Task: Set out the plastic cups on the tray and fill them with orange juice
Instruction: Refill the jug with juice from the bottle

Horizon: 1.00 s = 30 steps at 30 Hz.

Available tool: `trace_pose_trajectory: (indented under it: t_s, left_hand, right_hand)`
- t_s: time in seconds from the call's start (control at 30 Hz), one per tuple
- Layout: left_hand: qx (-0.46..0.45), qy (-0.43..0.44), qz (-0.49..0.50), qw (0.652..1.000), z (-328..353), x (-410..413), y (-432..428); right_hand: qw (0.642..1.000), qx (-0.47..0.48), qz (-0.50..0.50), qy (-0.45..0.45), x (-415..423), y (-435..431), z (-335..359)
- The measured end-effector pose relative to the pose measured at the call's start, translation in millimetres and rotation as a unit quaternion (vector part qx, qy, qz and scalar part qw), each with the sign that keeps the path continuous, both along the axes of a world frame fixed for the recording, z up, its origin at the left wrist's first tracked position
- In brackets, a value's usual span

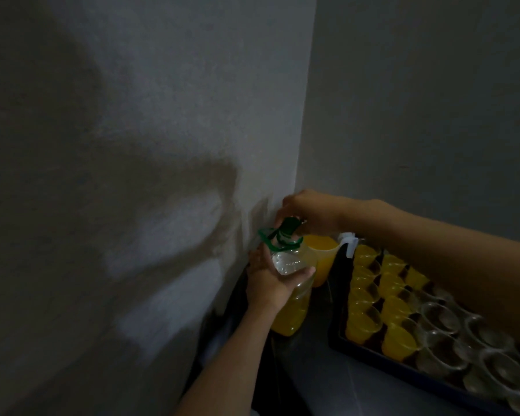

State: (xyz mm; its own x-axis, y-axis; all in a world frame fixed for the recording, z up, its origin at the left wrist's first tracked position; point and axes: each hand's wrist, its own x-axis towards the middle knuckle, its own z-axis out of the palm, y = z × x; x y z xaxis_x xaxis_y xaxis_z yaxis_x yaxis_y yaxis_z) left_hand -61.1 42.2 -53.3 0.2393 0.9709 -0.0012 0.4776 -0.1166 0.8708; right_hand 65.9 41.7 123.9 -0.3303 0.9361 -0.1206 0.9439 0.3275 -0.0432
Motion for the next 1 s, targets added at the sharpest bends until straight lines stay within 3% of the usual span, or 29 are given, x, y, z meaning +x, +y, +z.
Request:
trace_pose_trajectory:
  t_s: [0.13, 0.37, 0.67, 0.9, 1.0]
  left_hand:
    - [0.005, -0.014, 0.008, 1.000, -1.1, 1.2, 0.1]
    - [-0.013, -0.007, 0.005, 1.000, -0.1, 1.0, 0.5]
    - [0.002, 0.008, -0.006, 1.000, 0.1, 0.6, 1.3]
    - [-0.022, 0.024, -0.018, 0.999, -3.8, 2.2, 2.9]
    - [-0.015, 0.018, 0.000, 1.000, -3.7, 2.8, 2.6]
  right_hand:
    - [0.999, 0.004, -0.031, -0.007, -0.3, 5.1, -1.7]
    - [0.985, 0.090, -0.140, -0.038, -4.7, 7.9, -26.1]
    - [0.986, 0.031, -0.161, -0.036, -0.6, 5.4, -21.6]
    - [0.971, 0.097, -0.185, -0.120, -17.4, 2.1, -36.2]
    - [0.980, 0.050, -0.182, -0.070, -8.2, -1.1, -27.8]
